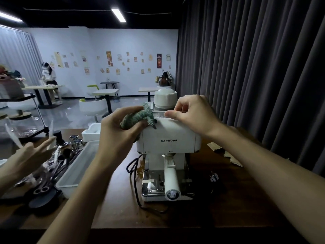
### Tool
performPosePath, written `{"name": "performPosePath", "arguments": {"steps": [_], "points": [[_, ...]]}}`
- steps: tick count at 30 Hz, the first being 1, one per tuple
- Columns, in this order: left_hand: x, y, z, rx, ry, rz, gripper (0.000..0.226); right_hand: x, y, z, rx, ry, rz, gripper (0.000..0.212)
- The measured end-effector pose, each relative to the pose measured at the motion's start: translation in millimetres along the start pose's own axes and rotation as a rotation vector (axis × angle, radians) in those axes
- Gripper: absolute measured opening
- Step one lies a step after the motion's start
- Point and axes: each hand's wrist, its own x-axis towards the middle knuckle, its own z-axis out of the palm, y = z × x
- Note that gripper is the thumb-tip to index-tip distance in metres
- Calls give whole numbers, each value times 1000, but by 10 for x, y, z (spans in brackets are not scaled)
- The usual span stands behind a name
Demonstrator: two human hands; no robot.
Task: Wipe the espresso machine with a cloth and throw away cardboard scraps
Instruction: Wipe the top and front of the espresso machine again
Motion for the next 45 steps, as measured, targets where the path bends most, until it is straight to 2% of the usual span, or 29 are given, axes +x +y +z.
{"name": "performPosePath", "arguments": {"steps": [2,5,8,11,17,20,22,24,27,30,32,35,39,43,45], "points": [[-39,16,-2,31,4,51,37,-71,-23,9,-44,23,-25,24],[-101,62,86,7,3,105,40,-325,-119,-27,-47,183,-143,37],[-138,128,249,-1,-6,109,34,-601,-206,-35,151,29,-209,53],[-159,199,367,-27,-66,47,27,-734,-189,32,126,-23,-236,66],[-167,237,428,-66,-246,-29,18,-826,-117,80,55,252,-293,47],[-119,231,350,99,-266,123,10,-855,-39,69,-33,327,-289,43],[6,158,245,351,-174,290,22,-887,72,38,-154,332,-266,49],[134,64,150,463,-199,295,39,-924,176,10,-281,325,-266,52],[191,-69,127,436,-347,221,40,-920,198,60,-414,306,-290,52],[166,-156,169,383,-319,233,37,-880,136,160,-468,274,-296,51],[167,-183,170,366,-315,240,36,-892,111,199,-463,253,-251,59],[202,-203,124,352,-342,239,32,-886,33,249,-316,263,-178,65],[253,-211,75,330,-333,217,31,-848,-51,338,-219,353,-145,39],[269,-285,53,312,-341,190,41,-916,-28,333,-258,363,-185,46],[276,-293,27,256,-342,158,41,-889,-85,354,-226,358,-231,40]]}}
